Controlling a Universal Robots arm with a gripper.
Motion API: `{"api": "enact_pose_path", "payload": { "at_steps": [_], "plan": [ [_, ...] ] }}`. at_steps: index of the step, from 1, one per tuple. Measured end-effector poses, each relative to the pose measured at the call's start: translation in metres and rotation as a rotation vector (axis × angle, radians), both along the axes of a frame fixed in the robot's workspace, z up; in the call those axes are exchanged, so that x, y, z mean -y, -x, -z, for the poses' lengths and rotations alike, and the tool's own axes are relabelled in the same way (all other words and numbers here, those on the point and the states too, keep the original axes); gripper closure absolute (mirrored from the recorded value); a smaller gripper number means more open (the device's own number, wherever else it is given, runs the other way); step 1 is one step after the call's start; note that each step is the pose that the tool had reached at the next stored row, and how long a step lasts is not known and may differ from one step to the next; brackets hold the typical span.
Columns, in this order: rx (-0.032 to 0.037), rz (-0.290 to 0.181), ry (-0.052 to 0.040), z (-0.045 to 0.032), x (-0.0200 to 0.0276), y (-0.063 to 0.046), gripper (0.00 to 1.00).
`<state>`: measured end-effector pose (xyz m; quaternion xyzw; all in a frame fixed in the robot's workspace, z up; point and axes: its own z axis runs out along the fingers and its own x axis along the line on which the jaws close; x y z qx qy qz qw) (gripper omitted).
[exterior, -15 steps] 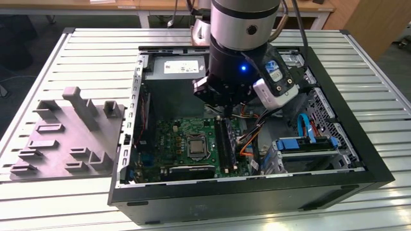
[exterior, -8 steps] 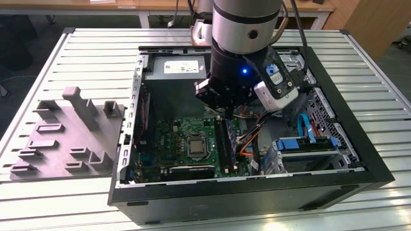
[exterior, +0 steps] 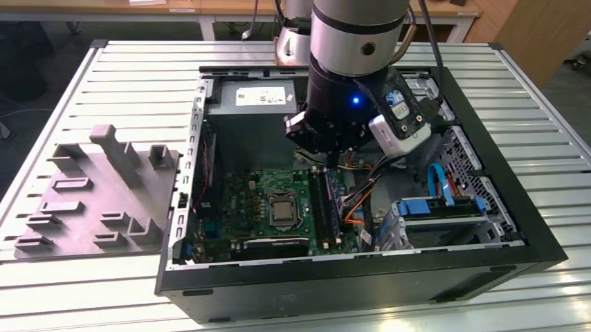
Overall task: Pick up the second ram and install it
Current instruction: 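Insert the second ram into the second slot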
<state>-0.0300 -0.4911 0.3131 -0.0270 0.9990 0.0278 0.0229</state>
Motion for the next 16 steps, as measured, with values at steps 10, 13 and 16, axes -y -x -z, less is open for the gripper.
{"api": "enact_pose_path", "payload": {
  "at_steps": [10, 13, 16],
  "plan": [
    [0.0002, 0.000, 0.0001, 0.0084, -0.0014, -0.0004, 0.88],
    [0.0004, 0.000, 0.0003, 0.0093, -0.0014, -0.0004, 0.88],
    [0.0005, 0.000, 0.0002, 0.0094, -0.0014, -0.0004, 0.88]
  ]
}}
